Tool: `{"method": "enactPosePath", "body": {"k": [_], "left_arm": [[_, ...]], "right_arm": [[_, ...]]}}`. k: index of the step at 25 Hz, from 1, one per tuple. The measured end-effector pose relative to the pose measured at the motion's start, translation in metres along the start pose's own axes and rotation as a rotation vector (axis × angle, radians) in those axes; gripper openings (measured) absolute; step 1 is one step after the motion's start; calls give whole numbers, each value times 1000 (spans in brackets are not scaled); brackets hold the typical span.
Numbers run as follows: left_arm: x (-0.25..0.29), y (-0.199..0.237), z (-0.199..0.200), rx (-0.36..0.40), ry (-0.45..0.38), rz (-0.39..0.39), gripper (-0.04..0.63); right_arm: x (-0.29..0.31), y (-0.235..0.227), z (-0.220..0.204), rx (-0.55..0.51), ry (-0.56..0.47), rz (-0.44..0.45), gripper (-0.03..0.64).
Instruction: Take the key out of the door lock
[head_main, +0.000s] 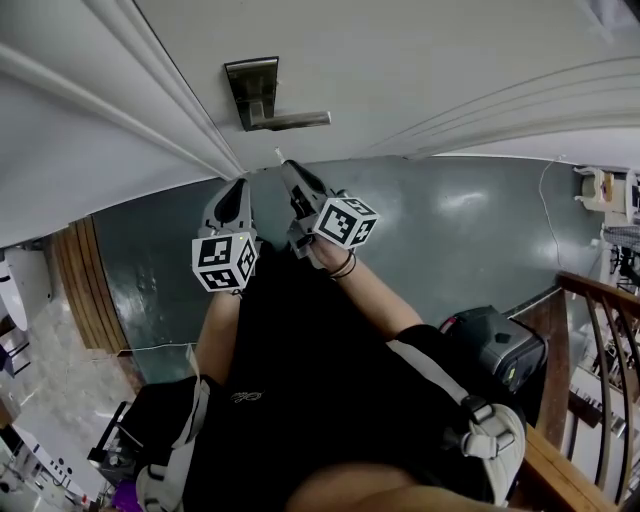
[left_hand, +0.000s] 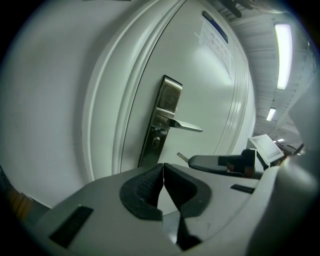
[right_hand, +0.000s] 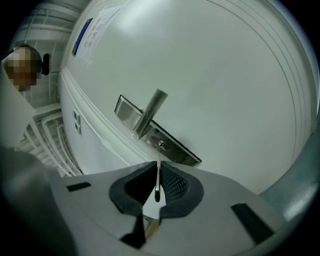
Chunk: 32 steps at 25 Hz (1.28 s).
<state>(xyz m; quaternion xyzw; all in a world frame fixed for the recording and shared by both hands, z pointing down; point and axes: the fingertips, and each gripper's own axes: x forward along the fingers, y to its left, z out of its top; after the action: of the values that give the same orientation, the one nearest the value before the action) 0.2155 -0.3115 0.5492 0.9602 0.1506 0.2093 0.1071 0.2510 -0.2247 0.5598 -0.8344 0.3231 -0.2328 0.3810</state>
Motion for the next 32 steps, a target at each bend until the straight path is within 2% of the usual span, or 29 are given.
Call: {"method": "enactPosePath", "body": {"k": [7, 14, 19, 24, 27, 32], "left_arm": [[-3, -29, -16, 6, 8, -2, 25], [-13, -55, -22, 15, -4, -2, 25], [-20, -65, 0, 53, -61, -8, 25], [-32, -77, 40, 86, -141, -25, 25], [-44, -83, 69, 107, -207, -16, 23], [-56, -94, 106, 198, -301, 13, 25]], "right_arm": [[-36, -8, -3, -181, 73, -22, 29], [-69, -6, -1, -466, 140, -66, 29], [-86, 5, 19, -624, 92, -74, 29], [-98, 31, 54, -782, -12, -84, 29], [-102, 52, 76, -811, -70, -71, 29], [-103, 80, 104, -867, -110, -75, 29]]}}
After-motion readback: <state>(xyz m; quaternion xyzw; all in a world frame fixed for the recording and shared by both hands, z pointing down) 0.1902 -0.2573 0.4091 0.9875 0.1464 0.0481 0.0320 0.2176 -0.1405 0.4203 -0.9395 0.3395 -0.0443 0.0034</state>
